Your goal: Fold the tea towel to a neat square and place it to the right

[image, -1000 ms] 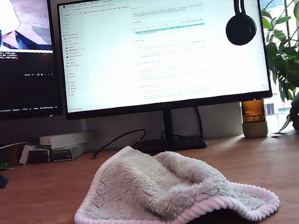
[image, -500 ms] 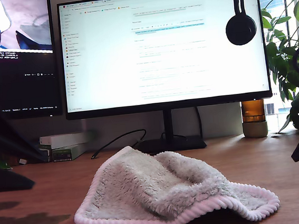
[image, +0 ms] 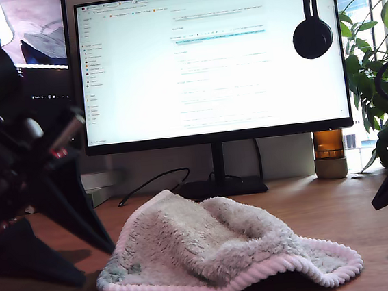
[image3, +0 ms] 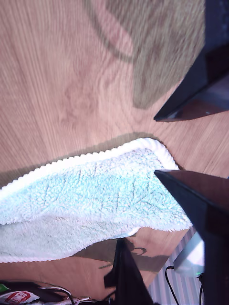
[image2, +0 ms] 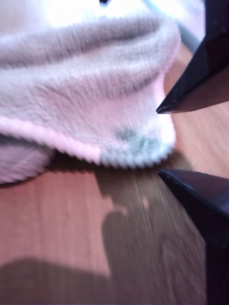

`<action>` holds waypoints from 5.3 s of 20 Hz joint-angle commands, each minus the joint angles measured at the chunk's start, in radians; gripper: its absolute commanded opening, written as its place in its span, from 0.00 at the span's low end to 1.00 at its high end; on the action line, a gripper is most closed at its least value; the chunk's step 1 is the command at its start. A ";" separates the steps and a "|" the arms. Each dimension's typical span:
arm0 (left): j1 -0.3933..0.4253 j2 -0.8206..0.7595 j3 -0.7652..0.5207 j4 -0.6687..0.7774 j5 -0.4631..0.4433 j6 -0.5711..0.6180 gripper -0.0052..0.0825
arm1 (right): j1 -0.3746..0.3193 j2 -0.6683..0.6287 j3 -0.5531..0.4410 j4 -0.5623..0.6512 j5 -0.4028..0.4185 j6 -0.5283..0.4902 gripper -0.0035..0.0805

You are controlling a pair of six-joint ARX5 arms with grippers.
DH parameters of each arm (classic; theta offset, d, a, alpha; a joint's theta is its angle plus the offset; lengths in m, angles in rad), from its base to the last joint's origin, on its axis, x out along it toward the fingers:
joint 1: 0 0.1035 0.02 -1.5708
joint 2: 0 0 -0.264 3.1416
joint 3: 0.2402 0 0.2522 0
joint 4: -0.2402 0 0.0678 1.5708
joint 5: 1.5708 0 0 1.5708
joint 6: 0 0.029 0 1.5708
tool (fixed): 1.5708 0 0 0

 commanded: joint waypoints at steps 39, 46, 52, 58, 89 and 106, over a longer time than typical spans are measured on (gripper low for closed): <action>-0.082 0.057 0.098 0.020 0.037 0.035 0.03 | 0.077 0.009 0.010 0.022 0.026 -0.047 0.39; -0.082 0.055 0.098 0.019 0.036 0.043 0.03 | 0.129 0.130 0.060 0.041 0.088 -0.024 0.44; -0.082 0.055 0.101 0.019 0.037 0.050 0.03 | 0.129 0.279 0.156 0.016 0.105 -0.051 0.44; -0.082 0.055 0.104 0.021 0.039 0.050 0.03 | 0.135 0.369 0.166 -0.021 0.112 -0.080 0.44; 0.022 -0.084 0.104 -0.243 -0.049 0.208 0.03 | 0.186 0.369 0.408 -0.428 0.357 -0.190 0.03; -0.112 -0.160 0.101 -0.530 -0.232 0.233 0.03 | 0.356 0.322 0.408 -0.632 0.468 -0.171 0.06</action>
